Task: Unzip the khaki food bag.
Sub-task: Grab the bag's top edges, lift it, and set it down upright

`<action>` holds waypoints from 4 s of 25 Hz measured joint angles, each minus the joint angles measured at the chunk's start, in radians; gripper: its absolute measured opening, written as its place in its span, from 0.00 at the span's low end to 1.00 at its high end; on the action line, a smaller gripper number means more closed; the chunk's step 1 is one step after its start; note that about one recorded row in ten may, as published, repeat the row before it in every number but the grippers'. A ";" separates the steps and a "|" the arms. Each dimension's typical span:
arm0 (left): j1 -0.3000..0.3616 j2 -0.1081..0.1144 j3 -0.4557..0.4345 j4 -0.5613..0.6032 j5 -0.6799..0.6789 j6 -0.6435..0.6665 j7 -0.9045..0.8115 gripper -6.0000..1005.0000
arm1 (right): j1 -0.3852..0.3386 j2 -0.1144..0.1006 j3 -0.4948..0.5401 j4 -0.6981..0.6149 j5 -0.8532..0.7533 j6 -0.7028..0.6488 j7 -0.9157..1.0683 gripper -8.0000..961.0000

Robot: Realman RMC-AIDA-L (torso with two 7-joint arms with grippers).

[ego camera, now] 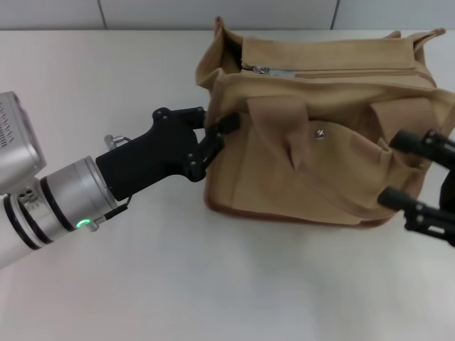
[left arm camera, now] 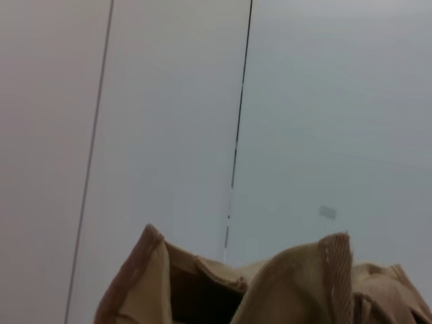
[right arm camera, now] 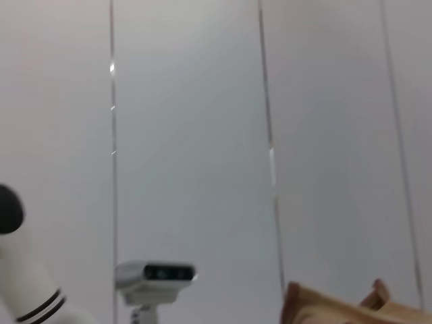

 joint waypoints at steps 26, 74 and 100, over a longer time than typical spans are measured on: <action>0.017 0.001 -0.076 0.009 0.000 0.022 0.001 0.10 | -0.021 0.004 0.008 0.009 0.063 0.011 0.001 0.82; -0.094 -0.002 0.149 0.004 0.012 0.200 0.120 0.11 | -0.035 0.041 0.097 0.434 0.113 0.312 -0.703 0.82; -0.104 -0.002 0.151 -0.033 0.014 0.172 0.141 0.11 | -0.022 0.044 0.163 0.512 0.086 0.363 -0.818 0.82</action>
